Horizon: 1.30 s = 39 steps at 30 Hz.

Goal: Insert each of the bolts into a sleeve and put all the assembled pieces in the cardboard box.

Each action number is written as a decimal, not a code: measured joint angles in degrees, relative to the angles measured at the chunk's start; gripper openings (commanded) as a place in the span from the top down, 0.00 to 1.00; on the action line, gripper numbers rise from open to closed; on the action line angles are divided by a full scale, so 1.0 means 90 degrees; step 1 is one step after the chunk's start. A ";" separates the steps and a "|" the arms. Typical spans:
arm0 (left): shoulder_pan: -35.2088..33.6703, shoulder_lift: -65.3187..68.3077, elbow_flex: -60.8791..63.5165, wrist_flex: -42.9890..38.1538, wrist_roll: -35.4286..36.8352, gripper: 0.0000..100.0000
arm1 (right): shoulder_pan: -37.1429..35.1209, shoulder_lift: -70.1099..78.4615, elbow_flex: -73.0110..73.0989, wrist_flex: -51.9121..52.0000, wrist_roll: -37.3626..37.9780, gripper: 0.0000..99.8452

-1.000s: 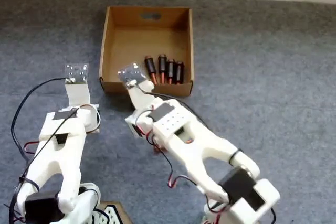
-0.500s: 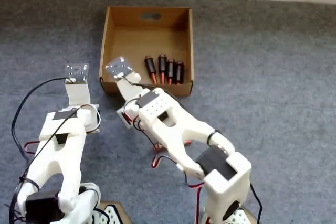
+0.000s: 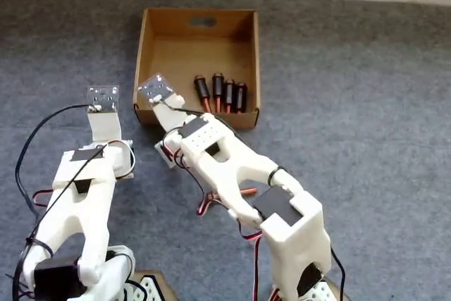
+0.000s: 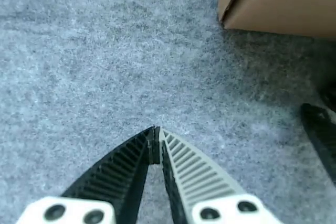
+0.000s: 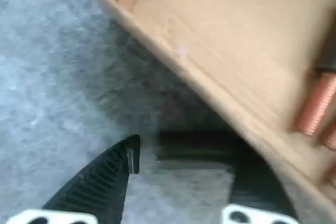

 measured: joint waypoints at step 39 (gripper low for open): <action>0.0000 0.0000 0.0020 -0.0195 0.0000 0.97 | 0.3516 -0.4513 0.4737 0.0977 0.0010 0.81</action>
